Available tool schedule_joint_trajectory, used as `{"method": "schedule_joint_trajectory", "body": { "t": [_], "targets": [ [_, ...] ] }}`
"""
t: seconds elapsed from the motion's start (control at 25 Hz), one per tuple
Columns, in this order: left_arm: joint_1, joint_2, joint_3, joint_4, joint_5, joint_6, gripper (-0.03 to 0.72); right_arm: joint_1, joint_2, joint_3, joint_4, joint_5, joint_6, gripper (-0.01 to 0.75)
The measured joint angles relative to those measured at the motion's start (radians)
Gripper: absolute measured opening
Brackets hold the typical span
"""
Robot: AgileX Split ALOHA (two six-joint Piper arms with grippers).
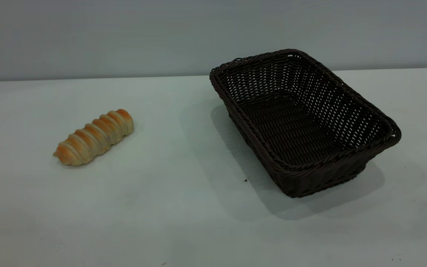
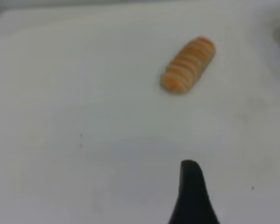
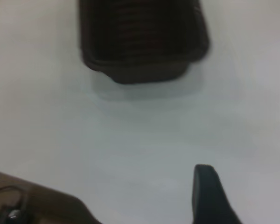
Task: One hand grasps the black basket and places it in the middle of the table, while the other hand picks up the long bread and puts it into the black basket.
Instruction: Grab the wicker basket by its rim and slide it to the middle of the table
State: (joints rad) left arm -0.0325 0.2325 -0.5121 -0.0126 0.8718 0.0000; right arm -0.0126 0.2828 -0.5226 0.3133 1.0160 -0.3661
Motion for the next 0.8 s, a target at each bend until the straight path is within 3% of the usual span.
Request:
{"method": "schedule_joint_trajectory", "body": {
  "t": [0.4,0.6,0.8],
  "targets": [
    [0.0,0.354,-0.104,0.0,-0.128,0.006,0.553,0.0,0.619,-0.15,0.353,-0.154,-0.32,0.487],
    [0.0,0.377,-0.104,0.0,-0.143,0.006,0.553,0.042,0.955,-0.253,0.386,-0.175,-0.335,0.487],
    [0.0,0.377,-0.104,0.0,-0.14,0.006,0.553,0.053,1.23,-0.3,0.438,-0.204,-0.218,0.487]
  ]
}}
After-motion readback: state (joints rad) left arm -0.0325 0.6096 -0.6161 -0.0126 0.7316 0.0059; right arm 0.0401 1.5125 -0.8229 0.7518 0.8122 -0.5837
